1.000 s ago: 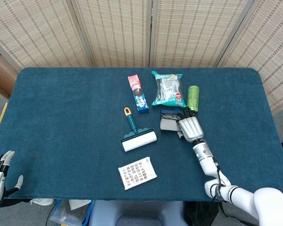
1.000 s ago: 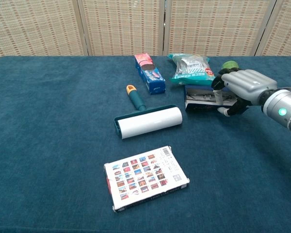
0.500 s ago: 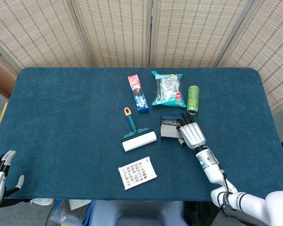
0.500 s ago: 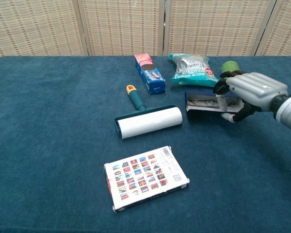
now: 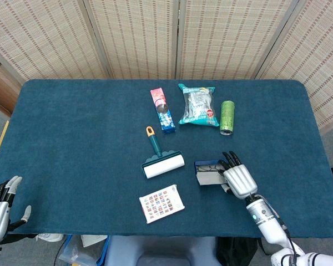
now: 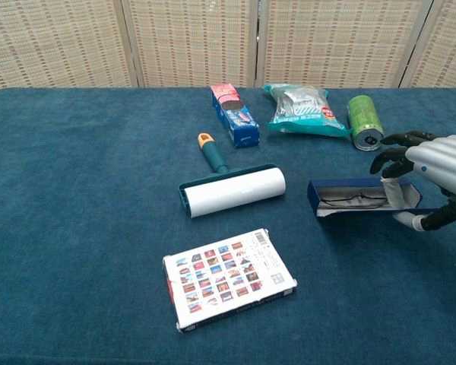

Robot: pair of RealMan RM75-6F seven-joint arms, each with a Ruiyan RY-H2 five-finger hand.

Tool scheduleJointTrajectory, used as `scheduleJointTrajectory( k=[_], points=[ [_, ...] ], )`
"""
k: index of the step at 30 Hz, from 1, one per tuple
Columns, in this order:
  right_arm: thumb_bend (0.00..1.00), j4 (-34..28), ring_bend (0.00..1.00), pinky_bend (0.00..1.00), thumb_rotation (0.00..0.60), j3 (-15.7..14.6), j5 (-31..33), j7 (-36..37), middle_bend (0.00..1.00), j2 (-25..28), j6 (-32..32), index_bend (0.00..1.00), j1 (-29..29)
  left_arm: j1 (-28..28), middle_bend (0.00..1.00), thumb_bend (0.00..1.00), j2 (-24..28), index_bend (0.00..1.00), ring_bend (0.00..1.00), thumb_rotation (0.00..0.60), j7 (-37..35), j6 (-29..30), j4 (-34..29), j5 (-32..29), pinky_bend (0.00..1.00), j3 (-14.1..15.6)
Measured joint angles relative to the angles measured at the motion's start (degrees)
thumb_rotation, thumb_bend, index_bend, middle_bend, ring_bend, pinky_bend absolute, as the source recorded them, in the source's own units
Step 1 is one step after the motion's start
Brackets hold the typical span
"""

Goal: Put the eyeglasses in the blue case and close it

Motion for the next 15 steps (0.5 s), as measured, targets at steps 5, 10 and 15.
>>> scheduleJointTrajectory(
  k=[5,10,15],
  points=[
    [0.48,1.6,0.04,0.00,0.600,2.4,1.7,-0.8,0.24,-1.1,-1.7,0.63,1.1,0.1,0.00,0.40,0.2,0.00,0.00,0.600,0.2,-0.1,-0.2,-0.3,0.00,0.1],
    [0.48,4.4,0.04,0.00,0.600,4.8,4.3,-1.2,0.24,-3.1,-4.3,0.63,2.8,0.3,0.00,0.40,0.5,0.00,0.00,0.600,-0.3,-0.1,-0.2,-0.7,0.00,0.1],
    [0.48,6.0,0.04,0.00,0.600,6.9,6.9,-0.9,0.24,-4.4,-6.8,0.63,4.3,0.5,0.00,0.40,0.6,0.00,0.00,0.600,-0.6,0.0,0.0,-0.9,0.00,0.2]
  ],
)
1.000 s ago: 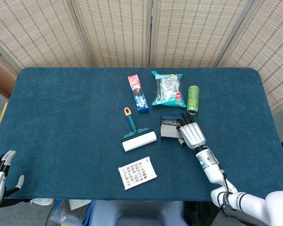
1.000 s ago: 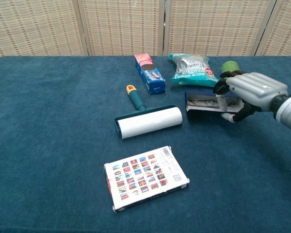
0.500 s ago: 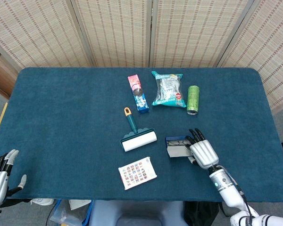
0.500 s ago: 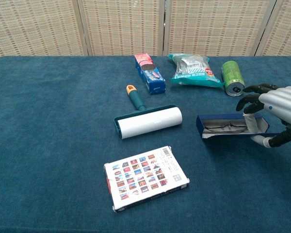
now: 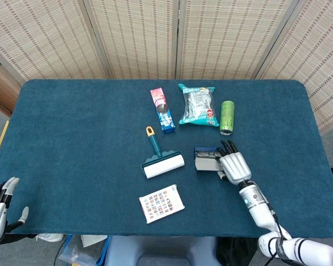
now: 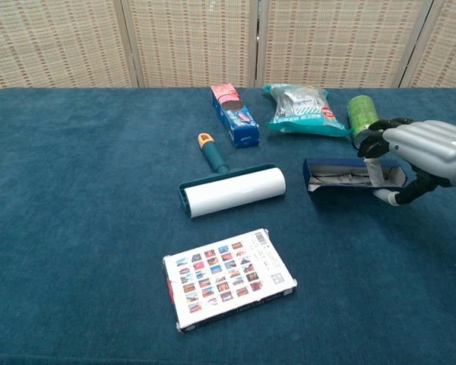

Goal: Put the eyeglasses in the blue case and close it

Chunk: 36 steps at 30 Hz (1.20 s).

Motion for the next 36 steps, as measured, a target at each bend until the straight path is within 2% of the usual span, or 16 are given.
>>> scheduleJointTrajectory(
  k=[6,14,24,25,28,30,33,36],
  points=[
    [0.48,-0.2,0.04,0.00,0.600,2.4,2.7,1.5,0.24,0.5,-2.4,0.63,1.6,0.0,0.00,0.40,0.1,0.00,0.00,0.600,0.0,0.0,0.0,0.0,0.00,0.0],
    [0.48,-0.5,0.04,0.00,0.600,4.1,5.8,1.3,0.24,1.6,-4.6,0.63,3.2,0.0,0.00,0.40,0.1,0.00,0.00,0.600,0.1,-0.2,0.0,-0.1,0.00,0.0],
    [0.48,3.2,0.04,0.00,0.600,5.5,9.1,1.3,0.24,0.6,-6.5,0.60,5.1,-0.2,0.00,0.40,0.2,0.00,0.00,0.600,0.5,-0.6,-0.3,-0.3,0.00,0.0],
    [0.48,3.6,0.04,0.00,0.600,5.6,9.4,1.4,0.23,0.4,-6.6,0.58,5.3,-0.2,0.00,0.40,0.2,0.00,0.00,0.600,0.5,-0.7,-0.3,-0.3,0.00,0.0],
    [0.48,5.3,0.04,0.00,0.600,6.2,10.5,1.2,0.19,-0.4,-7.1,0.45,6.1,-0.2,0.00,0.40,0.2,0.00,0.00,0.600,0.5,-0.6,-0.4,-0.3,0.00,0.0],
    [0.48,6.8,0.03,0.00,0.600,6.7,11.5,0.7,0.14,-1.1,-7.6,0.28,6.9,-0.1,0.00,0.40,0.2,0.00,0.00,0.600,0.4,-0.7,-0.3,-0.4,0.00,0.0],
    [0.48,9.3,0.00,0.00,0.600,7.2,12.9,-0.8,0.07,-2.2,-8.3,0.09,8.1,0.0,0.00,0.40,0.3,0.00,0.00,0.600,0.3,-0.8,-0.2,-0.7,0.00,0.1],
    [0.48,12.4,0.00,0.00,0.600,7.7,14.4,-2.6,0.03,-3.7,-9.0,0.00,9.4,0.1,0.00,0.40,0.2,0.00,0.00,0.600,0.2,-1.0,-0.1,-0.8,0.00,0.2]
  ],
)
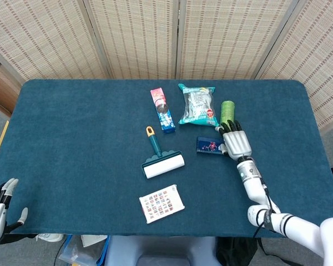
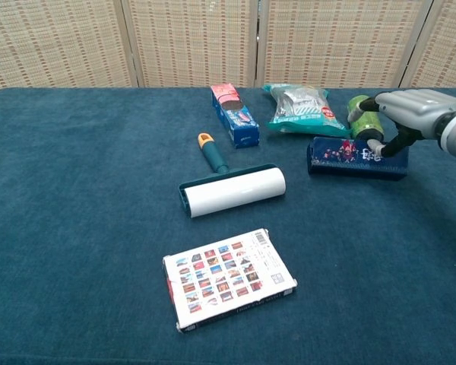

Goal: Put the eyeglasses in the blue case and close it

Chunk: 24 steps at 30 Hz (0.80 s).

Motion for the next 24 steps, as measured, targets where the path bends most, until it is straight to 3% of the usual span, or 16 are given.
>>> scheduleJointTrajectory(
  k=[12,24],
  points=[
    [0.47,10.4,0.00,0.00,0.600,0.4,5.4,-6.7,0.00,-5.5,-3.9,0.00,4.6,0.2,0.00,0.40,0.2,0.00,0.00,0.600,-1.0,-0.3,0.6,-0.4,0.00,0.1],
    [0.47,15.4,0.00,0.00,0.600,-0.4,6.1,-8.8,0.00,-8.2,-5.2,0.00,6.1,0.2,0.00,0.40,0.4,0.00,0.00,0.600,-1.3,-0.4,0.4,-0.1,0.00,0.1]
  ],
)
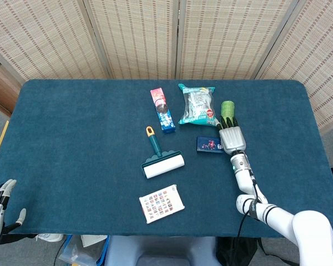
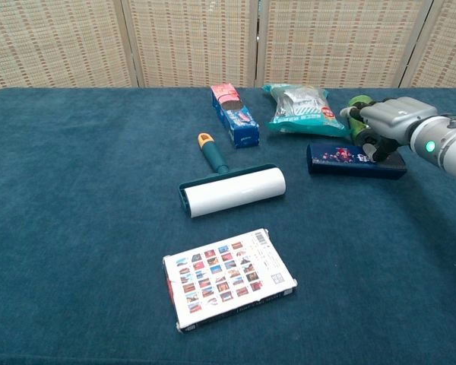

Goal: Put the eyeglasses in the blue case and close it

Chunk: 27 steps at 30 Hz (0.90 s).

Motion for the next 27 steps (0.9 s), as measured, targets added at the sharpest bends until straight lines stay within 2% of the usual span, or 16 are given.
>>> scheduleJointTrajectory(
  k=[7,13,16,22,27],
  points=[
    [0.47,-2.2,0.00,0.00,0.600,0.4,-0.9,2.1,0.00,1.3,0.9,0.00,-0.5,-0.1,0.00,0.40,0.1,0.00,0.00,0.600,0.3,-0.1,-0.2,0.1,0.00,0.0],
    [0.46,-8.2,0.00,0.00,0.600,0.7,-2.4,4.9,0.00,4.6,2.7,0.03,-1.7,-0.2,0.00,0.40,0.1,0.00,0.00,0.600,0.4,-0.1,-0.4,0.2,0.00,0.0],
    [0.40,-12.6,0.00,0.00,0.600,0.6,-3.0,5.8,0.00,7.1,3.4,0.06,-2.6,-0.1,0.00,0.40,0.2,0.00,0.00,0.600,0.5,0.1,-0.5,0.1,0.00,-0.1],
    [0.17,-22.7,0.00,0.00,0.600,-0.2,-1.6,5.5,0.00,13.1,3.0,0.06,-4.1,-0.1,0.00,0.40,0.3,0.00,0.00,0.600,0.8,0.1,-0.8,0.4,0.00,0.0],
    [0.13,-24.6,0.00,0.00,0.600,-1.5,2.6,1.9,0.00,14.4,1.9,0.06,-3.6,0.0,0.00,0.40,0.4,0.00,0.00,0.600,1.1,0.5,-1.3,0.6,0.00,0.1]
  ],
)
